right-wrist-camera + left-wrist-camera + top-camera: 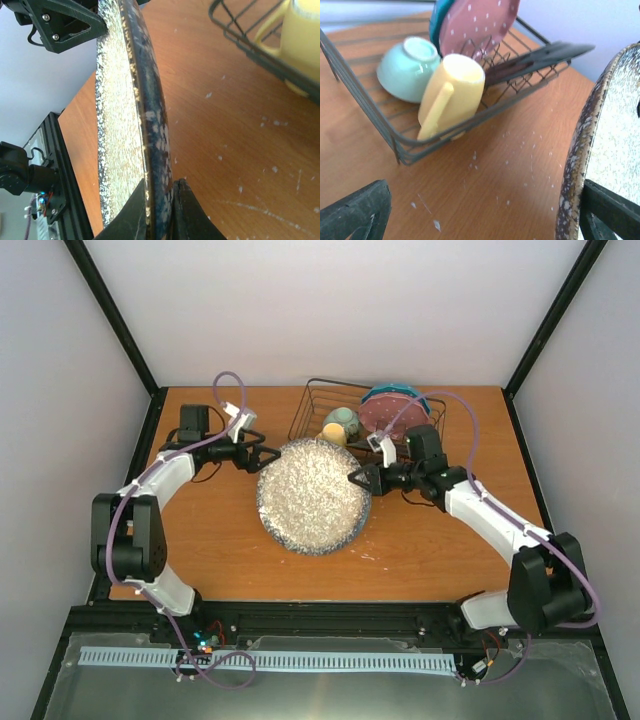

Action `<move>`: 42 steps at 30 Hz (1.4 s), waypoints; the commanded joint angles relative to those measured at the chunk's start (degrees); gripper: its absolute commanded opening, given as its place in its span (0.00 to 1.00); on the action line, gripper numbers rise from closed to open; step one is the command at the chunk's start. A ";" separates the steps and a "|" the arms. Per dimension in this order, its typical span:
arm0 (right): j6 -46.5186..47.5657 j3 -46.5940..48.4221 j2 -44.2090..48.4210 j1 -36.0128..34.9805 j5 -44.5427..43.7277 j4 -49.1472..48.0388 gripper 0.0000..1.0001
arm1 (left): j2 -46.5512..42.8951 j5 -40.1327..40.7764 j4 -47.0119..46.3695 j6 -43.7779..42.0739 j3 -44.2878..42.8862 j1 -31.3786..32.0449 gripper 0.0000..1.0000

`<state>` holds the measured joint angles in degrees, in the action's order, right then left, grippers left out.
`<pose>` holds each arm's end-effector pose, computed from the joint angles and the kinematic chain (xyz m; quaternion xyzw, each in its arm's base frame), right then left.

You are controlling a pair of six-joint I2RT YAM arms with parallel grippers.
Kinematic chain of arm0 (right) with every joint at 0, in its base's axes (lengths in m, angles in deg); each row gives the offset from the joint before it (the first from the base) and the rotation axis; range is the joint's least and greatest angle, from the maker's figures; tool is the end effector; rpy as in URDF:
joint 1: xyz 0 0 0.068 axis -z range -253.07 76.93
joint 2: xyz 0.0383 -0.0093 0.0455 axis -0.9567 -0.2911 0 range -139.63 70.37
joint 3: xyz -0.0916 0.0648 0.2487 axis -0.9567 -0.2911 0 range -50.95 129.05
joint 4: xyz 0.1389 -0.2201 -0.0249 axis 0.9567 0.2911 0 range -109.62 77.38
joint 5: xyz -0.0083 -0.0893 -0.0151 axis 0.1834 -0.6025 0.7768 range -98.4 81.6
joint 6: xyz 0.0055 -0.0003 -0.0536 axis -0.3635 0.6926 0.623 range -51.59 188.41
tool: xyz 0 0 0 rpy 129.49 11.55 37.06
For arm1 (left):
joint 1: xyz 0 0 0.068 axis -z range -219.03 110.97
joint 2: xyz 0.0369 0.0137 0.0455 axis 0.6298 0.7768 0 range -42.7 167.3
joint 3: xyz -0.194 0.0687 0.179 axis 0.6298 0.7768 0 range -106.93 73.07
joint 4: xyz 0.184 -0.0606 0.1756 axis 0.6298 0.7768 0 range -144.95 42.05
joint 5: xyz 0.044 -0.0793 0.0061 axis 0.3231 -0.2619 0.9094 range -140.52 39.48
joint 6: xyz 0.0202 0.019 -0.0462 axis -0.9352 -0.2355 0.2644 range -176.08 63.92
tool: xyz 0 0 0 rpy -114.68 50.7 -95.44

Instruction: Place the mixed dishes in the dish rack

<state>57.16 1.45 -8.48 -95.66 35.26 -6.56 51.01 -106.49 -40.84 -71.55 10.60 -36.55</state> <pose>0.2603 0.1349 0.2537 -0.2407 0.8199 0.4370 0.2809 0.3422 -0.0444 0.2343 0.3035 0.7791 -0.3933 0.3824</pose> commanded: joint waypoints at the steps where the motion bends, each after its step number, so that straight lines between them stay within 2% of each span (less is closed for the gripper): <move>1: 4.17 5.69 6.40 -0.09 7.04 -1.88 0.03 | -4.90 6.93 -11.60 8.89 -1.90 -4.41 1.00; 9: 11.28 9.70 12.58 -0.09 -2.66 3.55 0.03 | -7.31 12.21 -11.33 9.55 -3.63 -5.62 1.00; 21: 22.96 11.73 22.69 -0.08 -21.91 6.90 0.03 | -7.15 12.95 -12.20 8.99 1.19 -5.82 1.00; 32: 30.92 10.35 27.21 -0.08 -38.52 2.02 0.03 | -6.06 13.25 -12.03 8.44 1.99 -5.82 1.00; 42: 38.41 9.42 27.32 -0.02 -43.10 -5.78 0.03 | -4.38 12.62 -12.52 8.62 2.27 -5.82 1.00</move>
<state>92.57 8.55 15.74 -95.73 -5.27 8.22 45.61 -93.29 -51.90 -62.85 13.04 -42.45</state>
